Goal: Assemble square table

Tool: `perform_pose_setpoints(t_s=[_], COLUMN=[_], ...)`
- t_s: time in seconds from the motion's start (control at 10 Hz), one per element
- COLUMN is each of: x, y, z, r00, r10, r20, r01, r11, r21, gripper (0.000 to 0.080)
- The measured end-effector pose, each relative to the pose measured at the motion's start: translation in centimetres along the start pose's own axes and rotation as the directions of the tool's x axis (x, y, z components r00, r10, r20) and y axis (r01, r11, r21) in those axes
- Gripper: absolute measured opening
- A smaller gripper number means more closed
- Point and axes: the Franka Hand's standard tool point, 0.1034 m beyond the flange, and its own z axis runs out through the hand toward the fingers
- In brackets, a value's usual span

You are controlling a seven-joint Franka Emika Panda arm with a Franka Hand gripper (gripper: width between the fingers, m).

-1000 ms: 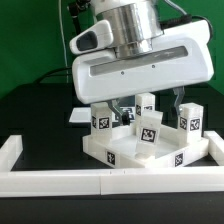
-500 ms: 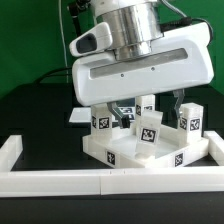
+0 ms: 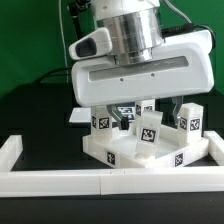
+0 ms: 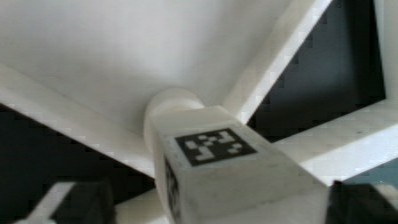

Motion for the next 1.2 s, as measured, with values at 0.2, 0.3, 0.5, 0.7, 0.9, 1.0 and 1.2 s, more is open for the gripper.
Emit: perform_pose_setpoints(t_s=[0.2, 0.3, 0.5, 0.7, 0.9, 1.0, 1.2], x=[0.0, -0.1, -0.1, 1.0, 1.4, 1.3, 1.0], y=[-0.1, -0.3, -0.2, 2.6, 3.9, 4.0, 3.5], z=[0.1, 0.1, 0.2, -0.2, -0.5, -0.5, -0.4], r00=[0.997, 0.986, 0.963, 0.848, 0.645, 0.542, 0.370], r10=[0.083, 0.168, 0.269, 0.530, 0.764, 0.839, 0.926], r20=[0.002, 0.004, 0.009, 0.008, 0.023, 0.040, 0.071], r01=[-0.083, -0.168, -0.269, -0.530, -0.764, -0.839, -0.924], r11=[0.997, 0.986, 0.963, 0.848, 0.644, 0.539, 0.360], r21=[0.006, 0.011, 0.019, 0.025, 0.045, 0.073, 0.131], gripper=[0.0331, 0.0288, 0.0288, 0.0288, 0.0288, 0.0288, 0.0288])
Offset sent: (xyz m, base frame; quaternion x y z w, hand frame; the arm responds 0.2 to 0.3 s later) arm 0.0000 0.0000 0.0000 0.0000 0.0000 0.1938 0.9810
